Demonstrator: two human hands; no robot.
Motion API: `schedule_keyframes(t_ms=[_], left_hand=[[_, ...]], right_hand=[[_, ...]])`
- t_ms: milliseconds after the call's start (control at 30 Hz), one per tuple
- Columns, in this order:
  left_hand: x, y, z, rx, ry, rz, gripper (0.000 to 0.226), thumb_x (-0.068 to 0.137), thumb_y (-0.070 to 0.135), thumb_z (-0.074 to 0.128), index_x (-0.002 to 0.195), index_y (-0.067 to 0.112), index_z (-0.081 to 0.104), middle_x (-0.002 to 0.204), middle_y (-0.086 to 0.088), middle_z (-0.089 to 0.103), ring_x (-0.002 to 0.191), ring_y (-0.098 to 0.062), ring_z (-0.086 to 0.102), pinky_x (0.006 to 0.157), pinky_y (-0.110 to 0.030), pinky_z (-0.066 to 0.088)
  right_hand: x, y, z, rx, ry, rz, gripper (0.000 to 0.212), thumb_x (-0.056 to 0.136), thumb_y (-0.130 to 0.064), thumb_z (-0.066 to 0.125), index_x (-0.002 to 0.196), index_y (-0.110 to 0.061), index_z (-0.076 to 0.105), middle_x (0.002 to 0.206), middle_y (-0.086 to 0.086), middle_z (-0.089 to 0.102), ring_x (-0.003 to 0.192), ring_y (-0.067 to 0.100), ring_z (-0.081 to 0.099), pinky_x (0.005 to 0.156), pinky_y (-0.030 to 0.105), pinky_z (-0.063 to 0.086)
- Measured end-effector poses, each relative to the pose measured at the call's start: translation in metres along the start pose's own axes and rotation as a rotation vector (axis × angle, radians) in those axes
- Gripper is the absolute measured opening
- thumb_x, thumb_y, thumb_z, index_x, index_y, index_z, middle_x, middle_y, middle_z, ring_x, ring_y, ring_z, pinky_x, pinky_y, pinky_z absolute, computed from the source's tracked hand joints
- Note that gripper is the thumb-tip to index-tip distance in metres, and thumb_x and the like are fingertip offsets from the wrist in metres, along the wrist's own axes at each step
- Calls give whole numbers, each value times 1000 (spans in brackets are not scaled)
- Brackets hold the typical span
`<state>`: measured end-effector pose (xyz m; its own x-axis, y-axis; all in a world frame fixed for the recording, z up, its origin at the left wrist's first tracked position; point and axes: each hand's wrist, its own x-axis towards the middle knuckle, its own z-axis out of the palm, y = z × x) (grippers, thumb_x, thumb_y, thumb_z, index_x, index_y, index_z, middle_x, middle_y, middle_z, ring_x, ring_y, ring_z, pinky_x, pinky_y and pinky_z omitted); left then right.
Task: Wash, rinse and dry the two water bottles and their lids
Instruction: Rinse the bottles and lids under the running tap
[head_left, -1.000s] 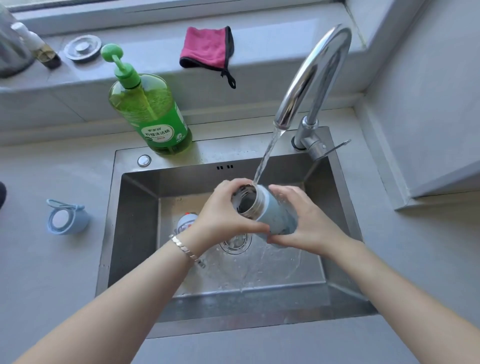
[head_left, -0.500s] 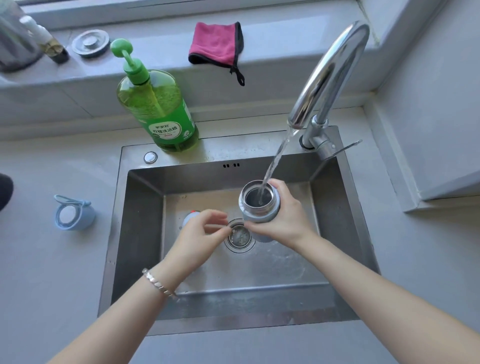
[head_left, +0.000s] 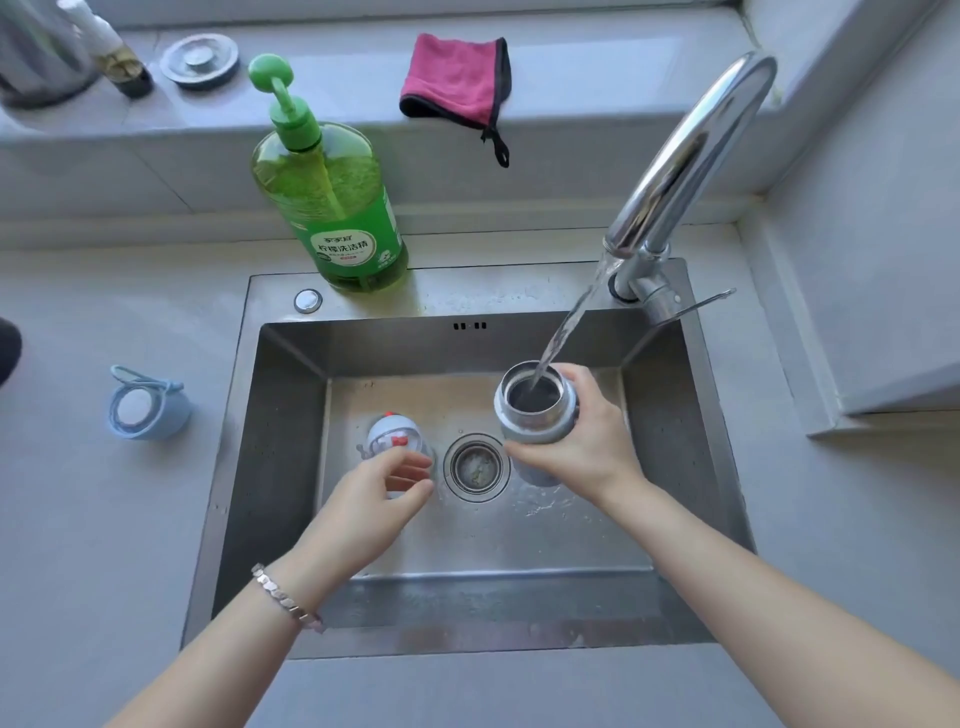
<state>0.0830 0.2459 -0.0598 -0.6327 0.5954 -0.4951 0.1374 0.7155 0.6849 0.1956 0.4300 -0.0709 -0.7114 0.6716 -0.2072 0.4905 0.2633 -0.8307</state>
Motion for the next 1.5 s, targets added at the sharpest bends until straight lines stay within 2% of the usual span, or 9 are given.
schedule_keyframes(t_ms=[100,200,333,467,733,867,1000,1267,1500], left_hand=[[1,1,0,-18,3,5,18,86,15,63,87,33,59,90,14,66,86,5,60,79,-17,44],[0,0,1,-29,6,2,16,87,15,62,89,31,60,90,14,65,85,6,59,75,-9,41],[-3,-3,8,-34,-4,-14,12,87,14,61,96,23,62,89,11,65,82,6,57,67,-3,38],[-7,-4,15,-27,-47,-17,11,88,16,61,97,22,62,87,14,63,80,4,58,66,-5,38],[-7,-5,19,-5,-77,-10,11,88,18,60,94,28,59,89,13,63,86,0,59,73,-12,42],[-8,0,24,28,-104,17,11,89,20,59,94,30,58,89,14,63,84,5,57,64,-1,39],[-9,-2,22,25,-107,9,10,89,20,59,96,27,59,90,14,63,86,2,59,77,-12,46],[-17,-15,3,-58,-3,-62,12,88,13,61,93,24,62,92,8,67,87,-2,62,73,-13,45],[-17,-19,0,-65,10,-81,13,87,13,61,91,25,63,92,7,68,88,-4,63,73,-12,44]], right_hand=[[1,-1,-7,-87,2,10,62,53,-28,83,103,-40,49,99,-14,63,95,12,58,84,29,46],[5,1,-18,-442,-207,76,69,55,-39,79,116,-30,48,105,-6,62,100,19,56,88,33,40],[13,5,-32,-756,-519,344,60,56,-48,75,102,-24,45,94,-2,57,84,22,55,69,30,38],[19,5,-29,-912,-638,390,57,57,-47,75,101,-21,50,91,-2,62,75,19,56,63,27,36],[18,4,-42,-1226,-723,388,43,64,-48,69,93,-23,51,86,-4,57,85,19,59,72,28,38],[6,15,-61,-1319,-822,464,36,69,-48,66,87,-25,46,90,-3,58,96,21,60,89,32,44],[-4,33,-63,-1135,-629,335,55,61,-48,71,101,-23,43,96,-4,58,88,21,55,76,31,36],[-7,17,9,-57,-193,31,66,54,-21,86,112,-29,54,102,-14,63,99,8,58,83,17,41],[2,13,9,89,6,-28,64,53,-15,89,91,-48,48,89,-33,57,84,-22,51,76,-2,35]])
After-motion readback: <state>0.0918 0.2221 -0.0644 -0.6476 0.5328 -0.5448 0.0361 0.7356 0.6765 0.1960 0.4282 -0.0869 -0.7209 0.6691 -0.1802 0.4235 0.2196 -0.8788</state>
